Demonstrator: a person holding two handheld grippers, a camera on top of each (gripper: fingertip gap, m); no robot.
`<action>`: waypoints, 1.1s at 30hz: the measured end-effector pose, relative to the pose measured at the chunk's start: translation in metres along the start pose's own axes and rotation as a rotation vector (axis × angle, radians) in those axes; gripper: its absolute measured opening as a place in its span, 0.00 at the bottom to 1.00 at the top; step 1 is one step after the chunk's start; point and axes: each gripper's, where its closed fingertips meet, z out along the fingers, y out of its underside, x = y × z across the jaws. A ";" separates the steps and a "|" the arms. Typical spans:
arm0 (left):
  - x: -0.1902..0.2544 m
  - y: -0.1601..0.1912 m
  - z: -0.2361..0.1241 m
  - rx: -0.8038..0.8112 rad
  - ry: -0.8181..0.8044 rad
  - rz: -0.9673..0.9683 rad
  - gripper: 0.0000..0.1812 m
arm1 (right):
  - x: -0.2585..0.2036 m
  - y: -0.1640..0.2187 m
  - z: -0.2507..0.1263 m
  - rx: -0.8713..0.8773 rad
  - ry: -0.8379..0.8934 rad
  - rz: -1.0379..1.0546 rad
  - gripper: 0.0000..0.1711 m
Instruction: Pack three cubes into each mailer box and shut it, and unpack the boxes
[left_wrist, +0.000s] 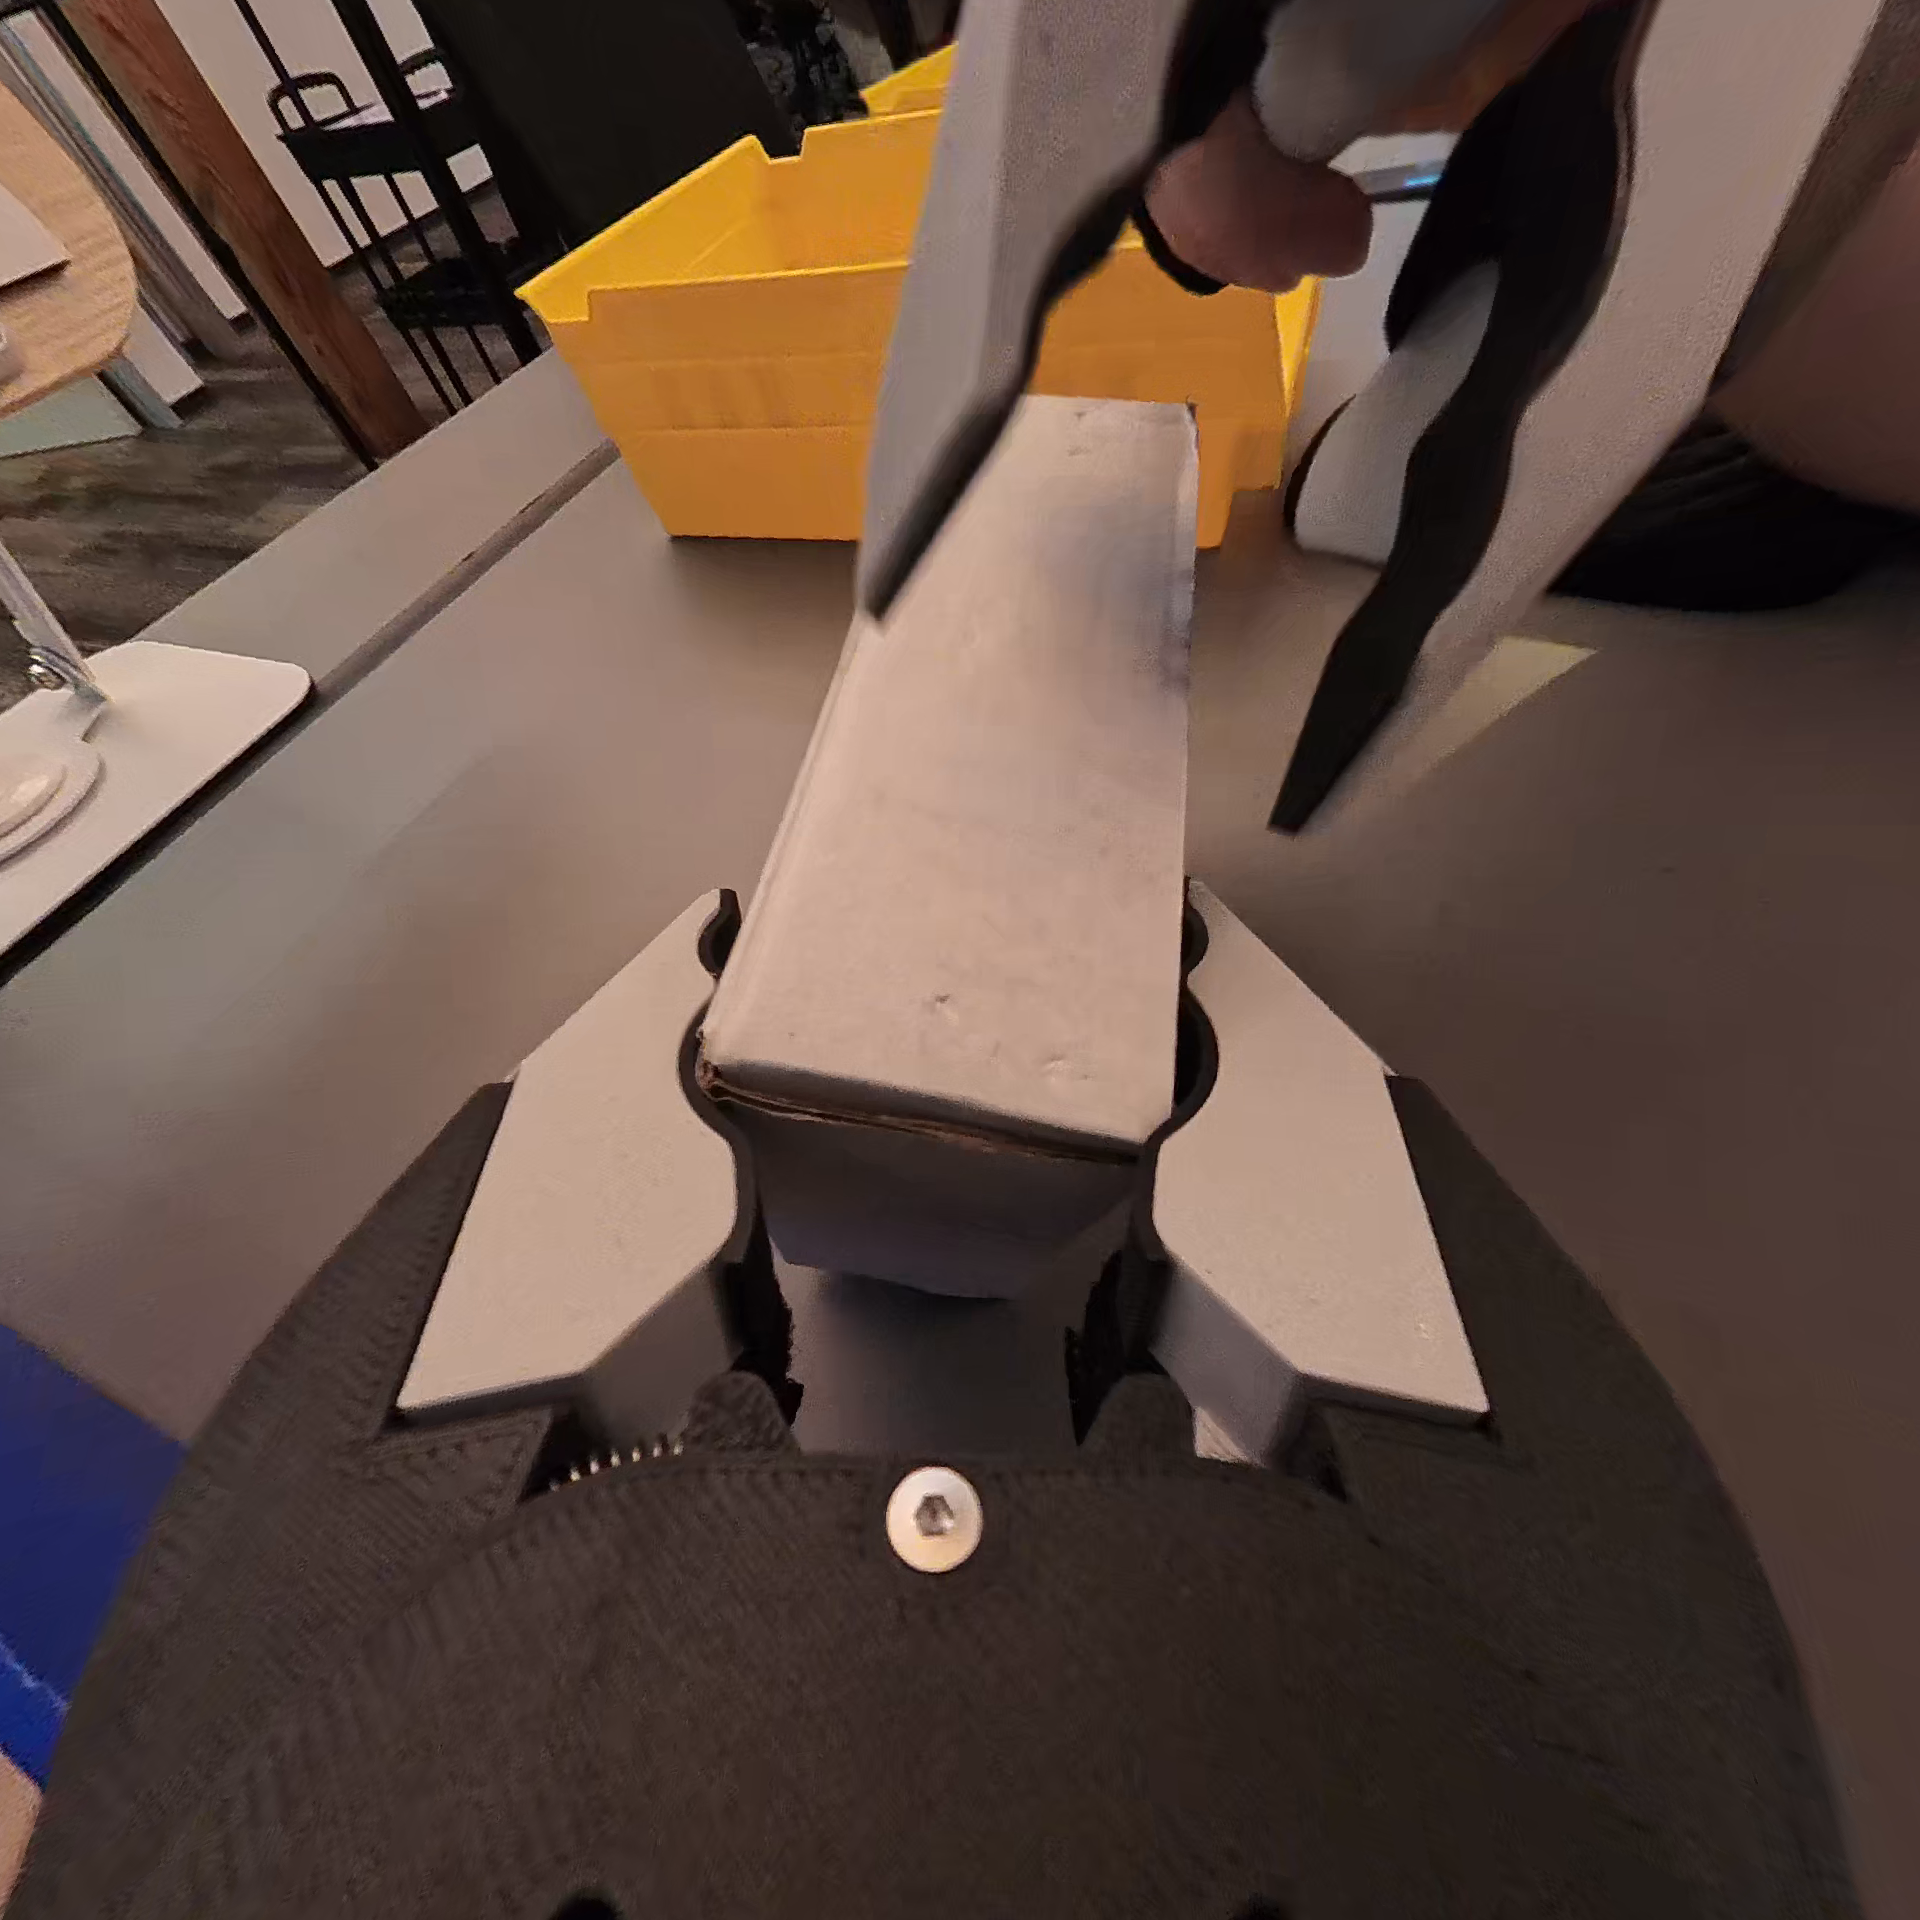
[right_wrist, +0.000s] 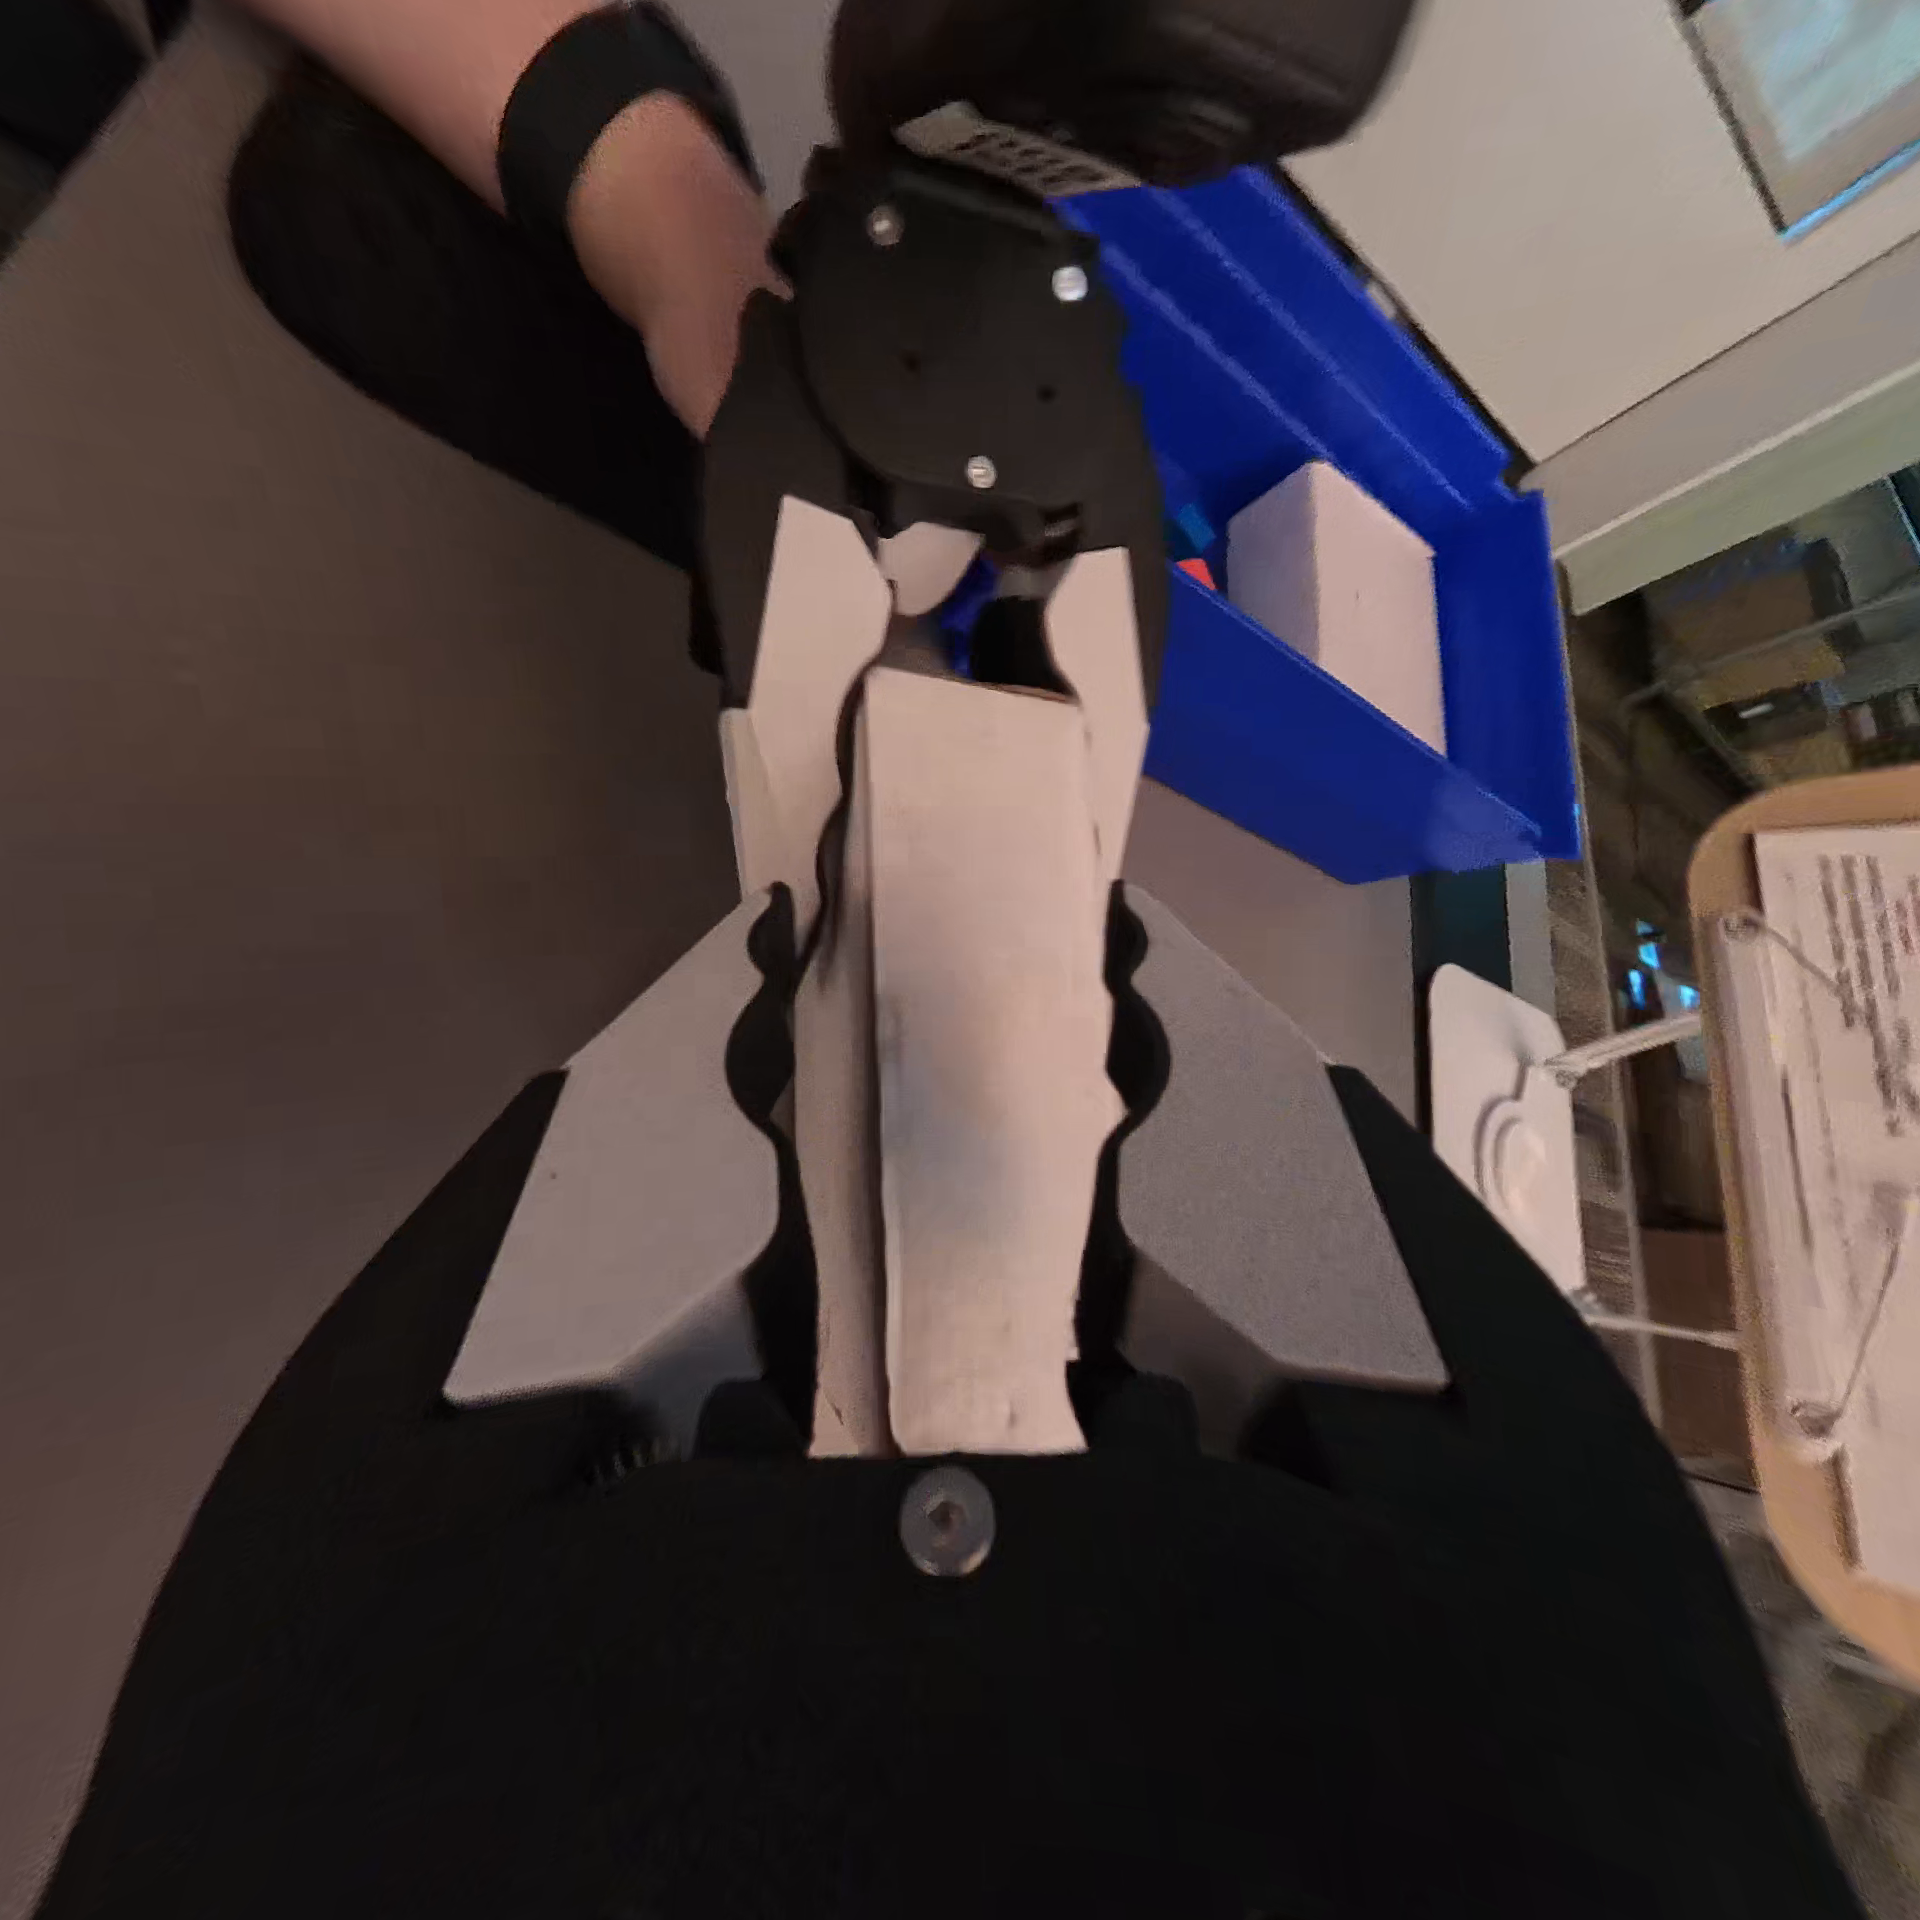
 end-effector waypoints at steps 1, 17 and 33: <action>-0.001 0.001 0.000 -0.004 -0.011 0.018 0.45 | -0.001 -0.002 0.006 -0.025 -0.002 -0.042 0.31; -0.012 0.015 0.007 -0.073 -0.046 0.014 0.42 | 0.000 -0.006 0.022 -0.053 -0.039 -0.063 0.12; -0.017 0.018 0.010 -0.090 -0.094 0.007 0.44 | 0.001 -0.011 0.021 0.039 -0.018 0.046 0.08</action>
